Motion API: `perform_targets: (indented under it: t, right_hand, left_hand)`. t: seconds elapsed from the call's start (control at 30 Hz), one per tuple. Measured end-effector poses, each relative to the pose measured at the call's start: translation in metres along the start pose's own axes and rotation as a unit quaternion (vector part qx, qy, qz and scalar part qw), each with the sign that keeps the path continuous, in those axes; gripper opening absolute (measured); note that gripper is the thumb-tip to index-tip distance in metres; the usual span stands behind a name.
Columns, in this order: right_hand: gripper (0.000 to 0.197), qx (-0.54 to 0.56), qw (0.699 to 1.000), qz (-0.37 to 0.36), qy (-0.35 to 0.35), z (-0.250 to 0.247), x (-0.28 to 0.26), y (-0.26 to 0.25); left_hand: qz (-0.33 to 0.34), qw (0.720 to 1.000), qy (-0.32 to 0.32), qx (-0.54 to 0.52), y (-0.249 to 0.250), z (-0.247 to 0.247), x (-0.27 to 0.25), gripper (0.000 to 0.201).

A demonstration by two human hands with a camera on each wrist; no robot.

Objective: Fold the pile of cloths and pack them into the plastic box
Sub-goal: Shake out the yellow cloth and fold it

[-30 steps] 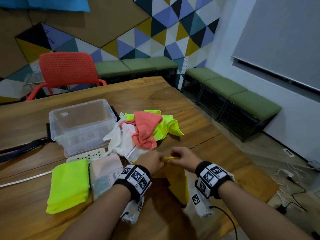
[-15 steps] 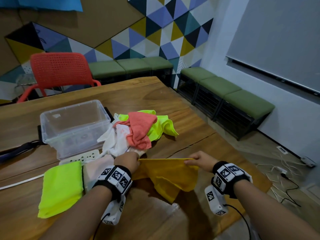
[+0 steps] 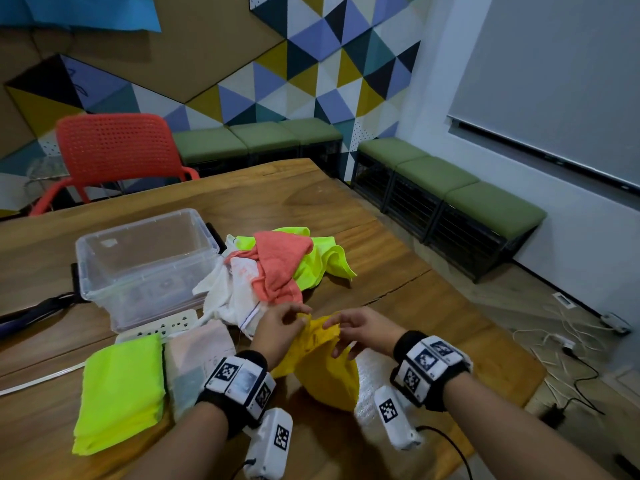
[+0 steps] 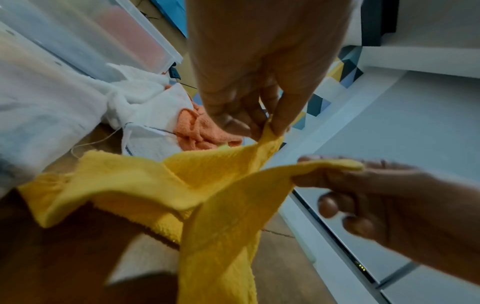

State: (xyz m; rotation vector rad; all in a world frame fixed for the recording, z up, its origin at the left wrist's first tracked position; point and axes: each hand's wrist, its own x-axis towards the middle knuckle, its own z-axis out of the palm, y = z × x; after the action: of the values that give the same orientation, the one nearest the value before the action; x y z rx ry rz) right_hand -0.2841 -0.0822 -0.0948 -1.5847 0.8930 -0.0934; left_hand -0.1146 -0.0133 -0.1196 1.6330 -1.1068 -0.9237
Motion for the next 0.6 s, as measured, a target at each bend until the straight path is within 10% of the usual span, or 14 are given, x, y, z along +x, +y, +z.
perform_targets:
  t: [0.2,0.6]
  right_hand:
    - [0.022,-0.259,0.940,-0.096,0.202,0.009,0.025,0.011]
    - [0.022,-0.306,0.943,-0.090,0.094,0.014,0.023,0.003]
  left_hand:
    - [-0.015,0.999,0.016,-0.047,-0.012,0.000,-0.007,0.022]
    - [-0.007,0.990,-0.001,-0.144,-0.005,-0.002,-0.015,0.016]
